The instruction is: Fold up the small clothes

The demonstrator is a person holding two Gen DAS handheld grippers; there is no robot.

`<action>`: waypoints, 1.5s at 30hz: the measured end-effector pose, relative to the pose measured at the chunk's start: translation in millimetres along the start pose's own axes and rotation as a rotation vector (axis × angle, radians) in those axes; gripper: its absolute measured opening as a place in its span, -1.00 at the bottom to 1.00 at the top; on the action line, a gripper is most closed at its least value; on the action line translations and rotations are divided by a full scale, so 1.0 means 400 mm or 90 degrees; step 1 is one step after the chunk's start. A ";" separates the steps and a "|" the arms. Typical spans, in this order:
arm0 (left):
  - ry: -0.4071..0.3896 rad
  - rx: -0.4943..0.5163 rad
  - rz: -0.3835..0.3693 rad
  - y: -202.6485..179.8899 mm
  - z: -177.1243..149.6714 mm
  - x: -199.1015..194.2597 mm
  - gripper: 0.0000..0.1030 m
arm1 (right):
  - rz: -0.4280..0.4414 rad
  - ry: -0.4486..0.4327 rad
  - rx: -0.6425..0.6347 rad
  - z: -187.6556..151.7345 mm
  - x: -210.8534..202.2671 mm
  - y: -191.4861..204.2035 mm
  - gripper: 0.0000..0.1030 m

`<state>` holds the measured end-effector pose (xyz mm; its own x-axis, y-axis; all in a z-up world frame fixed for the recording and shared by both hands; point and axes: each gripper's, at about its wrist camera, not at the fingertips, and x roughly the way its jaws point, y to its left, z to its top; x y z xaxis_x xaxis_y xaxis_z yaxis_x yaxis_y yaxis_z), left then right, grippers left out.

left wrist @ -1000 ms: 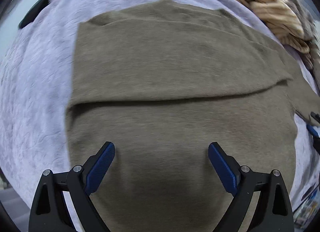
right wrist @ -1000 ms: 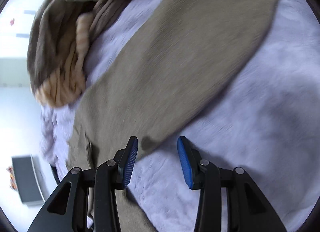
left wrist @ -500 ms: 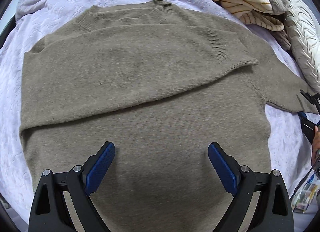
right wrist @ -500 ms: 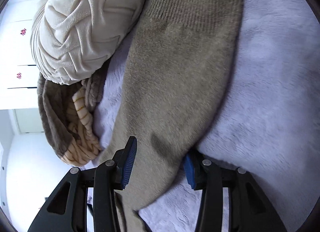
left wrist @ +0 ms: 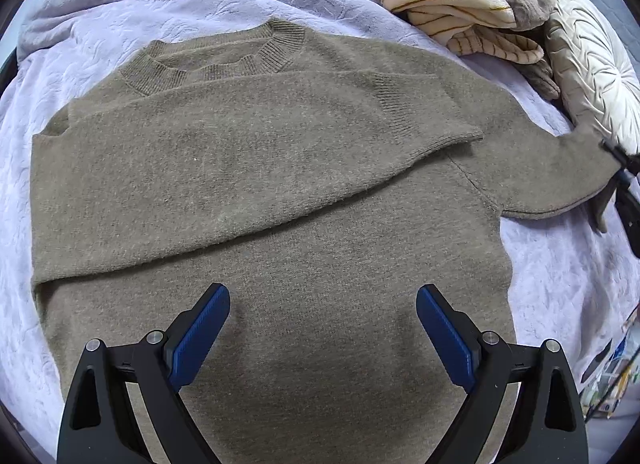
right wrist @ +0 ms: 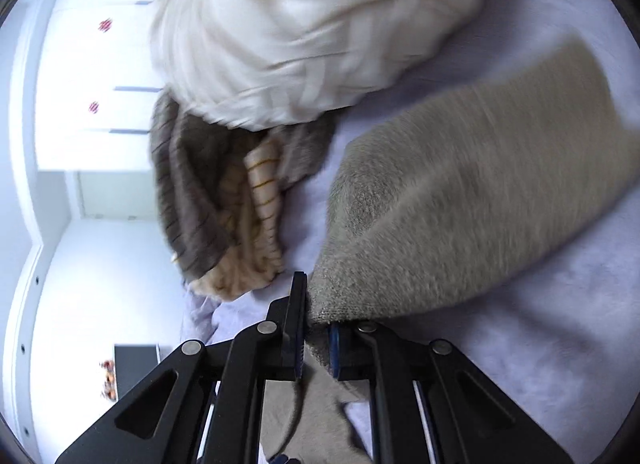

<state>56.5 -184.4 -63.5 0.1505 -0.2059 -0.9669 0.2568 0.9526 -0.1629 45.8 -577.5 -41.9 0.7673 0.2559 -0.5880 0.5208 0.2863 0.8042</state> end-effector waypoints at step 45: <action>-0.063 -0.135 0.027 0.316 0.016 -0.016 0.85 | -0.117 0.265 -0.218 -0.449 0.425 0.215 -0.08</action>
<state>94.2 -64.1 -76.7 0.2526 -0.1762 -0.9514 0.0429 0.9843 -0.1710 153.9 -343.7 -88.2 0.4268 0.4963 -0.7560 0.4280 0.6256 0.6523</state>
